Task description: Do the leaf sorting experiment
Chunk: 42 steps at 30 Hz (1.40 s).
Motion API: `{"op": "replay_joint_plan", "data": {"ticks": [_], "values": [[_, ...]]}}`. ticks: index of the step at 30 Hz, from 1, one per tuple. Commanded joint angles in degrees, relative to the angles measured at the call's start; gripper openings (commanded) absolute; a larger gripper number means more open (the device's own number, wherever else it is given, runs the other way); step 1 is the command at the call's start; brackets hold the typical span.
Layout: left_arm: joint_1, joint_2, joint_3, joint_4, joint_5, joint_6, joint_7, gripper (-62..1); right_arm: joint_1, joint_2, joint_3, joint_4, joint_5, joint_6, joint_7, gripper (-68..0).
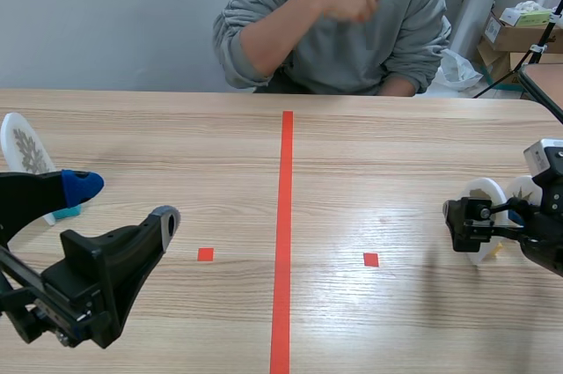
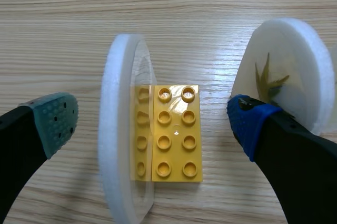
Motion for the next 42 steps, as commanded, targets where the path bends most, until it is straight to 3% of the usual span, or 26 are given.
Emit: {"op": "replay_joint_plan", "data": {"ticks": [1, 5, 11, 15, 23, 30, 42], "values": [[0.4, 0.3, 0.0, 1.2, -0.2, -0.1, -1.0, -4.3, 0.7, 0.7, 0.5, 1.4, 0.8, 0.7, 1.2, -8.2], [0.4, 0.3, 0.0, 1.2, -0.2, -0.1, -1.0, -4.3, 0.7, 0.7, 0.5, 1.7, 0.8, 1.4, 1.9, -8.2], [0.4, 0.3, 0.0, 1.2, -0.2, -0.1, -1.0, -4.3, 0.6, 0.7, 0.5, 5.4, 0.8, 5.5, 1.6, -8.2], [0.4, 0.3, 0.0, 1.2, -0.2, -0.1, -1.0, -4.3, 0.6, 1.0, 0.7, 8.4, 0.8, 5.7, 0.4, -8.2], [0.4, 0.3, 0.0, 1.2, -0.2, -0.1, -1.0, -4.3, -4.1, 2.7, 5.0, 17.3, 0.8, 12.0, -1.4, -8.2], [0.4, 0.3, 0.0, 1.2, -0.2, -0.1, -1.0, -4.3, -11.8, 7.5, 5.7, 28.3, 0.8, 21.1, -2.1, -8.6], [0.4, 0.3, 0.0, 1.2, -0.2, -0.1, -1.0, -4.3, -27.9, 9.6, 5.7, 43.9, 1.9, 21.1, -2.6, -8.6]]}}
